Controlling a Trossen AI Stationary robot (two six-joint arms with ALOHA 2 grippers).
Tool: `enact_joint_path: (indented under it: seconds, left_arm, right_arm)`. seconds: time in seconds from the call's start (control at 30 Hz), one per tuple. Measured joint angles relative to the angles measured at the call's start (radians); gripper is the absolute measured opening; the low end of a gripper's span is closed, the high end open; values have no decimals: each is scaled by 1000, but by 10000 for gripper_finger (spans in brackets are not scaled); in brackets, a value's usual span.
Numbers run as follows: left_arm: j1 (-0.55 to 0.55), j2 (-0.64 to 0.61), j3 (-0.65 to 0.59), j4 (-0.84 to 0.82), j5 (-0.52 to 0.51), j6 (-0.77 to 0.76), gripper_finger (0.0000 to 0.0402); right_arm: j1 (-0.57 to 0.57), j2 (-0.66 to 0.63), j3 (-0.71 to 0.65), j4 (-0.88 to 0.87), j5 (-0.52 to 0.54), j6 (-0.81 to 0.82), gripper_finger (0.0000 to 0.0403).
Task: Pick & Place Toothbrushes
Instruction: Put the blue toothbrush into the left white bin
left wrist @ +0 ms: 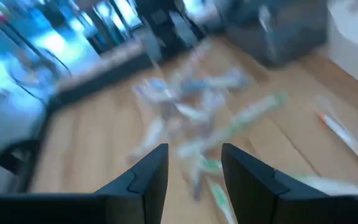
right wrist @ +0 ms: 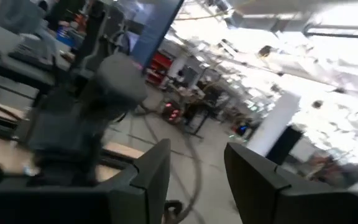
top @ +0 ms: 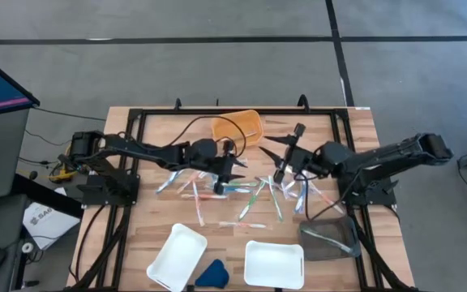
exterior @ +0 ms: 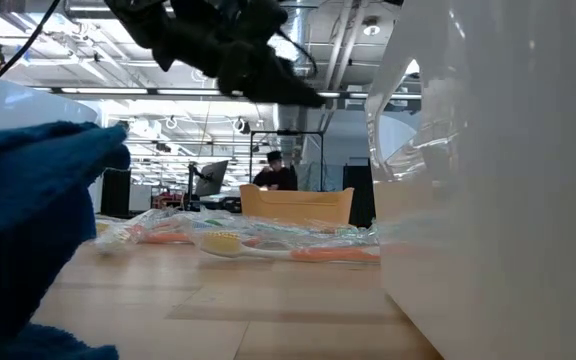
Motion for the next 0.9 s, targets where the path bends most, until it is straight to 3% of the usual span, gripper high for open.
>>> enact_joint_path:
  seconds: [0.1,0.2,0.37,0.6,0.8,0.9]
  left_arm:
    - [3,-1,1,131,60,-24,145]
    - [-6,-1,1,140,110,-64,145]
    - [-20,-28,-1,116,5,-61,145]
    - [-12,-191,9,118,-120,-116,145]
    - [-15,-316,-4,129,-95,-429,145]
    - [-58,-311,-48,107,-45,-420,145]
  right_arm:
    - [-41,1,0,-30,-69,67,145]
    - [-63,9,-1,-46,-89,96,145]
    - [-51,8,0,-6,-89,104,145]
    - [-3,3,0,109,-88,120,145]
    - [60,-9,1,6,-86,271,145]
    - [79,1,0,1,-87,272,145]
